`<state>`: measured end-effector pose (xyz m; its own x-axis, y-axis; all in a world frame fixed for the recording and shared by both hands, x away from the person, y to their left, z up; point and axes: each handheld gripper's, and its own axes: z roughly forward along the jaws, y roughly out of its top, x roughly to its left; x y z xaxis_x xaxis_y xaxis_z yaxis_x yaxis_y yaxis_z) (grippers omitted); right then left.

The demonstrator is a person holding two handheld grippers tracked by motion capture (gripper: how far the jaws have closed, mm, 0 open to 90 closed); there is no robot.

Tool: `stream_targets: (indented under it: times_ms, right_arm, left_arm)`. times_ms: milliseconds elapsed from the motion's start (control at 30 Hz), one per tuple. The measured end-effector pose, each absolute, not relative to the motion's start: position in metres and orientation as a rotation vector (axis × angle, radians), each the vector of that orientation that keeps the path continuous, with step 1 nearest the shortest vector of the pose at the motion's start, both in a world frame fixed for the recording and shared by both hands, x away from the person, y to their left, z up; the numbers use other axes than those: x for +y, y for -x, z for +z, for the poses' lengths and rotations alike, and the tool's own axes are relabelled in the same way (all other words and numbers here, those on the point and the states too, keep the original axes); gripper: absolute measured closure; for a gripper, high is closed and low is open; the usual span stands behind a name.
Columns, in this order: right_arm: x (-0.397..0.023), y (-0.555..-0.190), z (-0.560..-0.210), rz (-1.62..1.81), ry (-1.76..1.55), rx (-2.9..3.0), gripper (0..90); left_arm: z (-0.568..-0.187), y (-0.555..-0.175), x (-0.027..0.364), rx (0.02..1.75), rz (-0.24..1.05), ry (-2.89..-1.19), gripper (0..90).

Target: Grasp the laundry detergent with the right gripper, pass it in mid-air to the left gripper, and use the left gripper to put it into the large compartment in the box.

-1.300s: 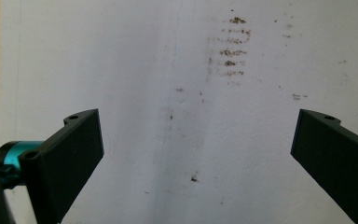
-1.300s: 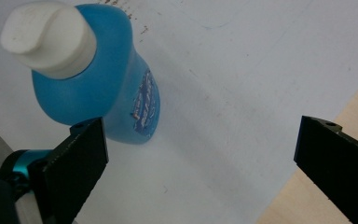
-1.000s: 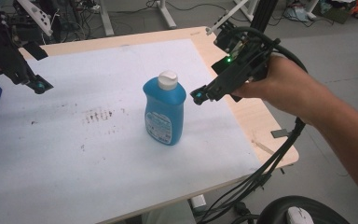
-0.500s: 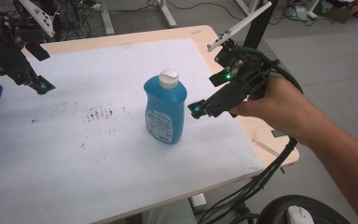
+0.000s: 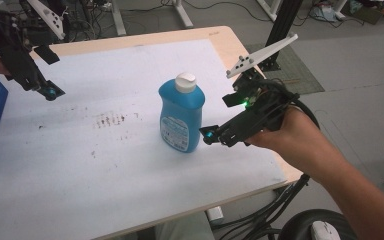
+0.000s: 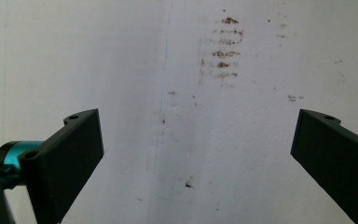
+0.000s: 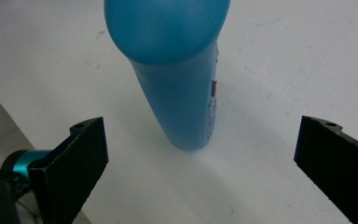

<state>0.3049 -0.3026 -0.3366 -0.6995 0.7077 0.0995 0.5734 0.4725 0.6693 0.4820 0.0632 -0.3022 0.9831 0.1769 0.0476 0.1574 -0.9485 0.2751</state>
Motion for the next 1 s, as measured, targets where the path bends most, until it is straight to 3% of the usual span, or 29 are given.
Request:
stream_targets:
  times_ms: [1000]
  right_arm:
    - [-0.292,-0.301,-0.373,1.220,-1.115,2.405,2.1]
  left_arm:
    - [-0.306,-0.480,0.067,0.248,0.094,-2.850,2.3]
